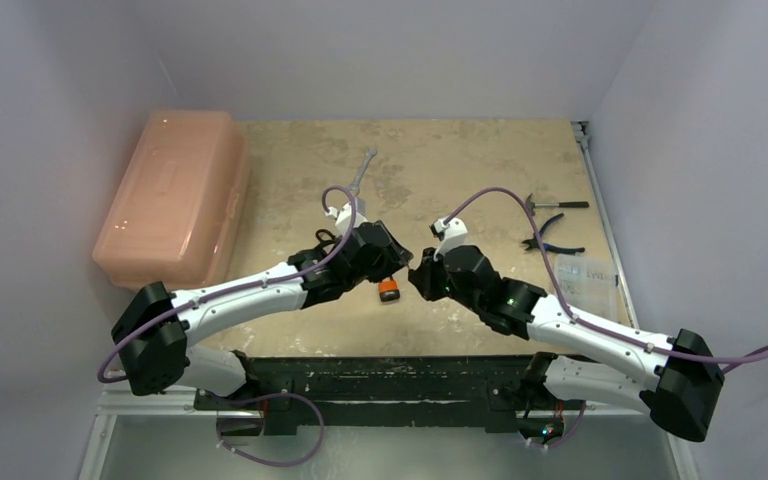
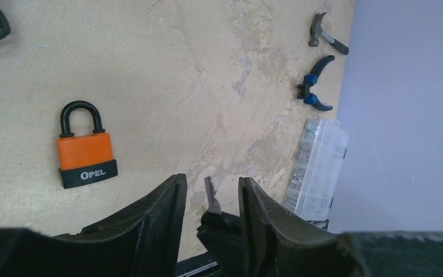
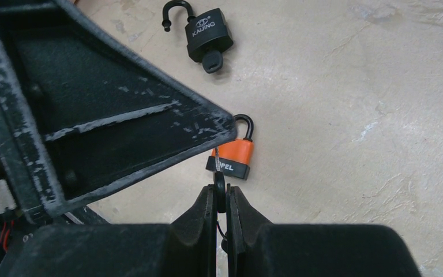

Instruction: Unlock with the key

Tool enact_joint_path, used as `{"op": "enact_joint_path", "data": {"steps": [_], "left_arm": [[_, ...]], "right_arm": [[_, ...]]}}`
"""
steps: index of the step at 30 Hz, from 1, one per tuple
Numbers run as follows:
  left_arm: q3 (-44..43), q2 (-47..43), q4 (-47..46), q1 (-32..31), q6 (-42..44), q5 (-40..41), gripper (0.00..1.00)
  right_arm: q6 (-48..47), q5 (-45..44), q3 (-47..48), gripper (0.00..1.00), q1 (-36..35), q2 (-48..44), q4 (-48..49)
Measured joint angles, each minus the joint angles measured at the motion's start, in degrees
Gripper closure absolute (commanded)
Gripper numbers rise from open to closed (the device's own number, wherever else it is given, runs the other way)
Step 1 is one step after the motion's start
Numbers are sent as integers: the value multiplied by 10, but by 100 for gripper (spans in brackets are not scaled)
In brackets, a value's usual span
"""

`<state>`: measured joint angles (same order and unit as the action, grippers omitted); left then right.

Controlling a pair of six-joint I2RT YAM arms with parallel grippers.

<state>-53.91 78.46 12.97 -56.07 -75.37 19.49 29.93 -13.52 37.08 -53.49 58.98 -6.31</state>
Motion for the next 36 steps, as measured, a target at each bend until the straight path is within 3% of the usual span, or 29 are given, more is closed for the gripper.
{"op": "enact_joint_path", "data": {"steps": [12, 16, 21, 24, 28, 36], "left_arm": [[-23, 51, -19, 0, 13, 0, 100], [-25, 51, -25, 0, 13, 0, 100], [-23, 51, -37, 0, 17, -1, 100], [4, 43, -87, 0, 27, -3, 100], [63, 0, -151, 0, 46, -5, 100], [122, -101, -299, 0, 111, -28, 100]], "right_arm": [[0, -4, 0, 100, -6, 0, -2], [0, -6, 2, 99, -6, 0, -2], [-3, -4, 3, 47, -6, -1, -2], [3, 11, 2, 26, -6, -16, -1], [13, 33, -9, 16, -7, -90, 9], [31, 58, -15, 17, -8, -207, 39]]}}
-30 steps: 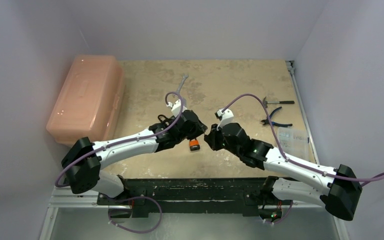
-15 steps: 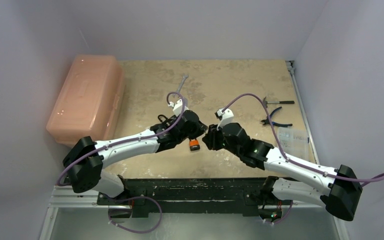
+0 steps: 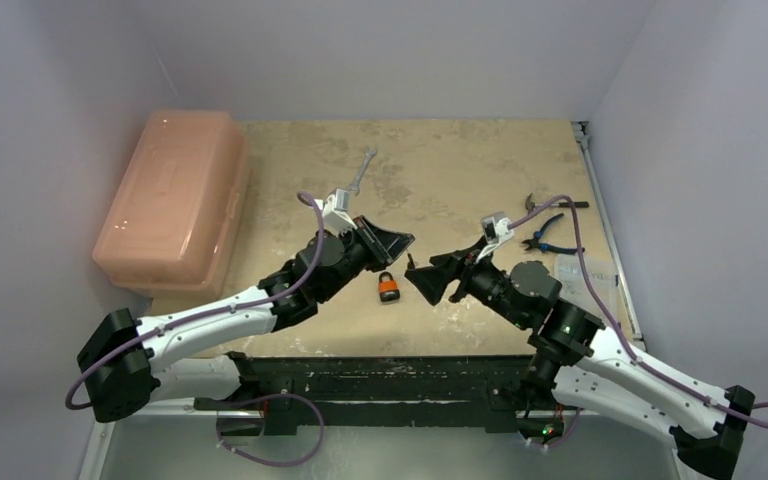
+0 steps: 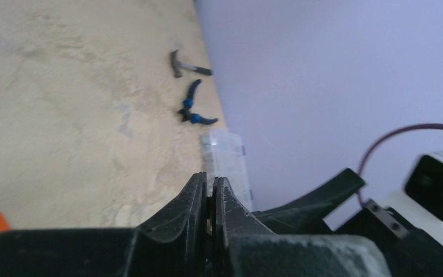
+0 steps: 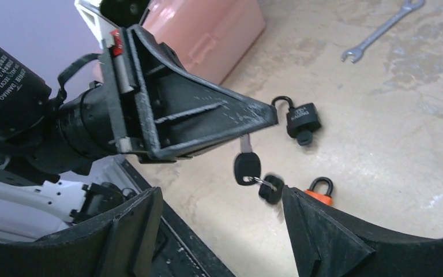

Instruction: Unlock with the key

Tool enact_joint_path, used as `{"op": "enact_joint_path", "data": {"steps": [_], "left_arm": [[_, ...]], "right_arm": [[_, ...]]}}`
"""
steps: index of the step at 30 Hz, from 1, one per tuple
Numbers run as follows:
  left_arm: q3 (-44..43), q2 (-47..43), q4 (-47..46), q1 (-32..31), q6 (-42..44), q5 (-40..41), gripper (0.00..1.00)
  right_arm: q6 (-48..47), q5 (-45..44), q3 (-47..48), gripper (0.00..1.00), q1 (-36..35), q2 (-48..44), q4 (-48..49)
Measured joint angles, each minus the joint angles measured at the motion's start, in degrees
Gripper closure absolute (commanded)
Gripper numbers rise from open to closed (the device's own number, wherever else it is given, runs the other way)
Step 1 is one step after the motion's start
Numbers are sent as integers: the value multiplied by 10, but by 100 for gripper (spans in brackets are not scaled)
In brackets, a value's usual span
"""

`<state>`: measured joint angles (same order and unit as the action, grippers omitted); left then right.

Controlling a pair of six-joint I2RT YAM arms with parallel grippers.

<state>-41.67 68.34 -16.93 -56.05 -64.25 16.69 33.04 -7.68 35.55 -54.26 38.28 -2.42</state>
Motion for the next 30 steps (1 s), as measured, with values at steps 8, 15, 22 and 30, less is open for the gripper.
{"op": "enact_joint_path", "data": {"steps": [8, 15, 22, 30], "left_arm": [[13, -67, -118, 0, 80, -74, 100], [13, -81, -189, 0, 106, -154, 100], [12, -72, -266, 0, 108, -240, 100], [12, -65, -332, 0, 106, -290, 100]], "right_arm": [[35, 44, -17, 23, 0, -69, 48], [75, 63, -23, 27, 0, -129, 123], [107, 95, -23, 33, 2, -125, 202], [132, 129, -31, 36, 2, -93, 252]]}}
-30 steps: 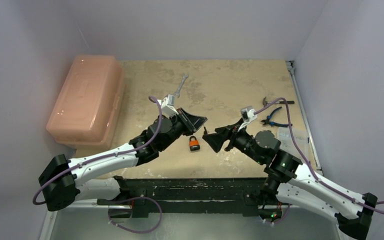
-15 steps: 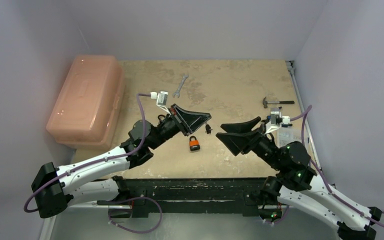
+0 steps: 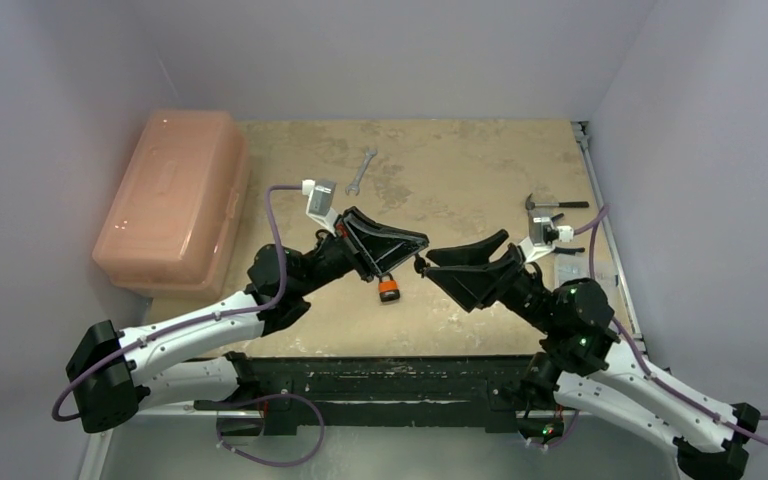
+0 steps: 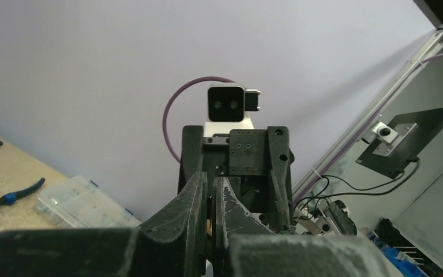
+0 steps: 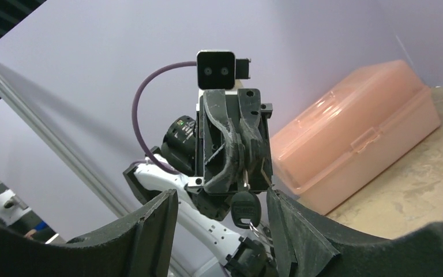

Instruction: Unlock with the key

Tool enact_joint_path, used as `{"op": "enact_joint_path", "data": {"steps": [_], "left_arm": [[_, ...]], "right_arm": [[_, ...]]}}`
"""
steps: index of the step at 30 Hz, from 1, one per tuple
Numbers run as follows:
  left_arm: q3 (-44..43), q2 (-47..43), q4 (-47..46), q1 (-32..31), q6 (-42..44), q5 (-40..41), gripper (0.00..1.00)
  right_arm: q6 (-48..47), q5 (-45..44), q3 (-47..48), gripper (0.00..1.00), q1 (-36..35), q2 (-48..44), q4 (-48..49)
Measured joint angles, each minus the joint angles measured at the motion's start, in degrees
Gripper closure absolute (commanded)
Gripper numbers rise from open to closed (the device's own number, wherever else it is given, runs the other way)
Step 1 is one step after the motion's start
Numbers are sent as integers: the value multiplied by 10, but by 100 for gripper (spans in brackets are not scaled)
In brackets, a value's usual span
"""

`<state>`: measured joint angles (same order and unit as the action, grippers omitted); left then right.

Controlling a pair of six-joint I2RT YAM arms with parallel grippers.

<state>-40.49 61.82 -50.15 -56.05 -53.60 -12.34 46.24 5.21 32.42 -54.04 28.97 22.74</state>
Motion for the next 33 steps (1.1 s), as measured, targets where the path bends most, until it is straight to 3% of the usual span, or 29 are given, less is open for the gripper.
{"op": "enact_joint_path", "data": {"steps": [13, 22, 25, 31, 33], "left_arm": [[0, 21, -74, 0, -14, -27, 100], [0, 27, -104, 0, -26, -37, 100], [0, 27, -109, 0, -28, -37, 100], [0, 29, -114, 0, -28, -33, 100], [1, 28, -115, 0, -28, -28, 100]], "right_arm": [[32, 65, -1, 51, 1, 49, 61], [44, 68, -1, 67, 1, 53, 71], [48, 68, -1, 74, 1, 60, 78], [55, 70, -1, 99, 1, 71, 86], [56, 70, -1, 100, 1, 73, 86]]}}
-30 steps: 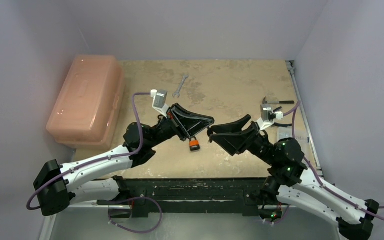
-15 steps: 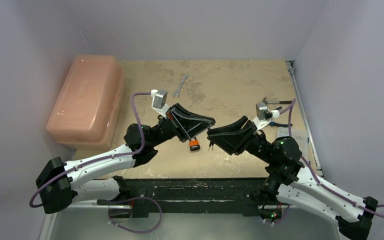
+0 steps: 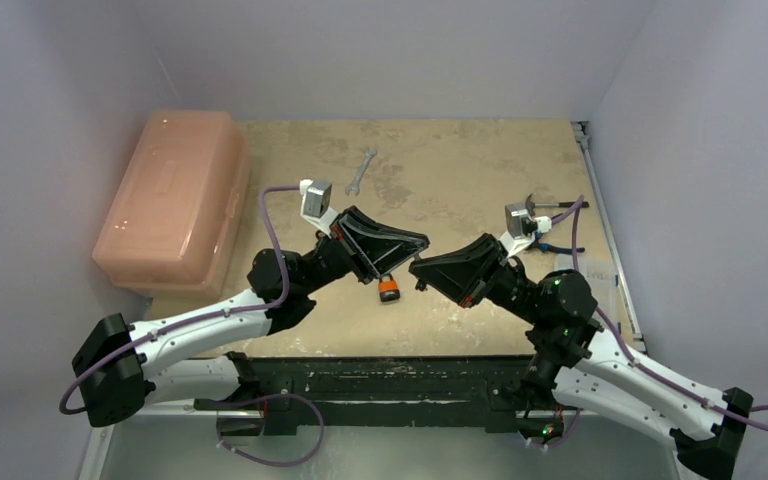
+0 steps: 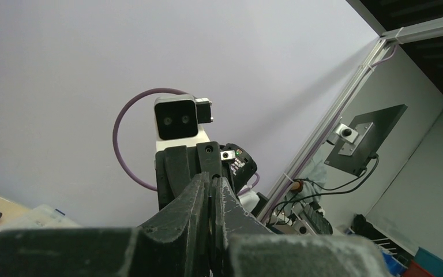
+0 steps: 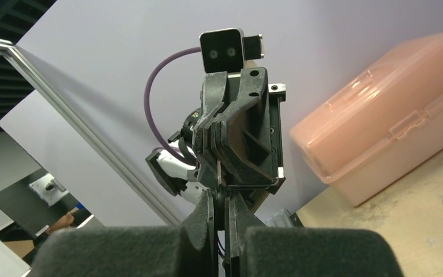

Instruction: Unlock with the key

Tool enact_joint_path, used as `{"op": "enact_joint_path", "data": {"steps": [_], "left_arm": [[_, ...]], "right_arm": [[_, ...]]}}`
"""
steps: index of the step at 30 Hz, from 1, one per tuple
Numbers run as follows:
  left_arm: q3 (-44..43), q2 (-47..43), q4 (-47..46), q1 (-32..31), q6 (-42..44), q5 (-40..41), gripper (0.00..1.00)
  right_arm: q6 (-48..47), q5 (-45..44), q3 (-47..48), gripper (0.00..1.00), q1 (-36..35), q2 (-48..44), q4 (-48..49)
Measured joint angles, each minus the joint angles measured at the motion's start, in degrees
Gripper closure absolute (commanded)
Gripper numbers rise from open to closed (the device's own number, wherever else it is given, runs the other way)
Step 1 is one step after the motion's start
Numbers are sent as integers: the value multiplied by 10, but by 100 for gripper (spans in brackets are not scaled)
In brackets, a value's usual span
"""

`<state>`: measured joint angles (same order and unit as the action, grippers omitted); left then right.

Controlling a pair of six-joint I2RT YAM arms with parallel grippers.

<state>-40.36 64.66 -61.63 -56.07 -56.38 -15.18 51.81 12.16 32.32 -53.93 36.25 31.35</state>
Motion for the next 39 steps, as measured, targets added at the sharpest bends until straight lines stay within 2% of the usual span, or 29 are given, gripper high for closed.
{"op": "enact_joint_path", "data": {"steps": [3, 4, 6, 9, 16, 21, 26, 33, 39], "left_arm": [[8, -4, 0, -1, 0, 10, 97], [11, -6, 2, -1, 0, 15, 90], [16, -13, 14, -2, 4, 25, 62], [17, -31, 64, -2, 19, 51, 31], [19, -122, 239, -2, 66, 136, 3], [5, -187, 396, -2, 101, 222, 2], [-63, -171, 607, -2, 111, 320, 4], [-225, -46, 913, -2, 81, 442, 10], [-309, 71, 1051, -2, 59, 457, 11]], "right_arm": [[1, -2, 0, 100, 0, 1, -5], [1, -3, 0, 100, 0, 1, -7], [1, -6, 0, 100, 1, 0, -12], [0, -7, 0, 100, 0, -3, -30], [-1, -49, 1, 100, 0, -22, -120], [-2, -99, 2, 100, 0, -28, -200], [-4, -174, 6, 100, 0, -30, -302], [-13, -282, 35, 100, 0, -22, -442], [-18, -318, 35, 100, 0, -13, -485]]}}
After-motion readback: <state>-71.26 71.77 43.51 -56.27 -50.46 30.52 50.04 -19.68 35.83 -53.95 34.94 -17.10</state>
